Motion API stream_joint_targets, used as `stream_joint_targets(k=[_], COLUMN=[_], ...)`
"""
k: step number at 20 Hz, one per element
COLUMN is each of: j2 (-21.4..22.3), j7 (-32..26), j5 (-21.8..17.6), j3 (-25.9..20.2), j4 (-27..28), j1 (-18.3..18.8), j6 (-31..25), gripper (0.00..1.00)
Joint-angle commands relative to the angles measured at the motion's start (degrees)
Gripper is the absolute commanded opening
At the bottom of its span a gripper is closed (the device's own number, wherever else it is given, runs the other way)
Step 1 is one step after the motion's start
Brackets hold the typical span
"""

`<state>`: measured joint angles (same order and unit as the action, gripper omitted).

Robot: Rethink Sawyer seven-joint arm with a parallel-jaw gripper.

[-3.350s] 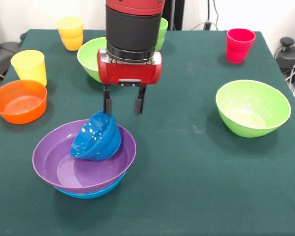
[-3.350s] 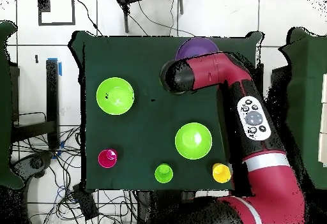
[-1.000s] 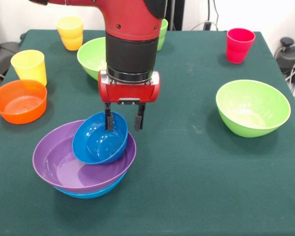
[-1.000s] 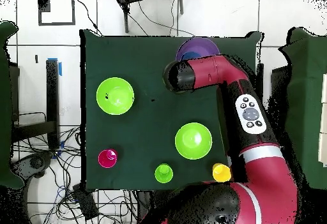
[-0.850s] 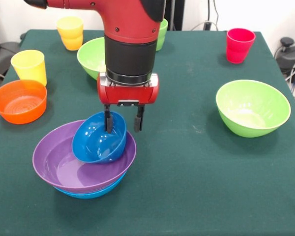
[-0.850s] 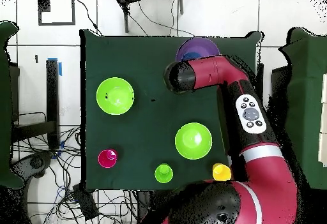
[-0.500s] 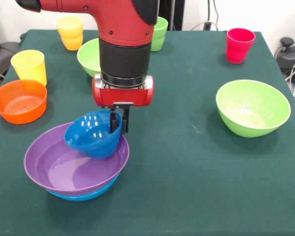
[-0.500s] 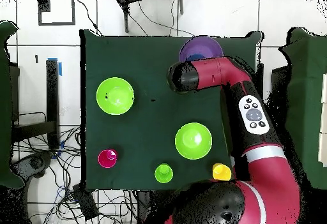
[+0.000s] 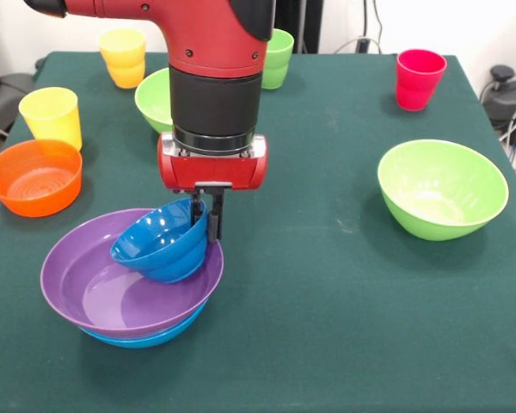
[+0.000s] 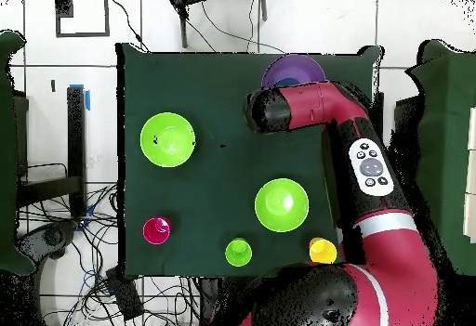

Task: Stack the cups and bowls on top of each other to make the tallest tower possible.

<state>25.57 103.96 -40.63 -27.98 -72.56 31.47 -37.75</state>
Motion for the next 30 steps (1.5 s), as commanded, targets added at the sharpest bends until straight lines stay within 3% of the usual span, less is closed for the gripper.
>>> stream_joint_targets(k=[1, 18, 30], j2=[-2.7, -3.3, -5.6], j7=[-2.1, -4.6, -9.3], j5=[-0.7, -1.7, -1.7], j3=[1.3, 0.7, -0.8], j4=[-0.4, 0.2, 4.4], j1=[-0.2, 0.4, 2.4], j6=[1.0, 1.6, -0.6], gripper=[0.0, 0.0, 0.0])
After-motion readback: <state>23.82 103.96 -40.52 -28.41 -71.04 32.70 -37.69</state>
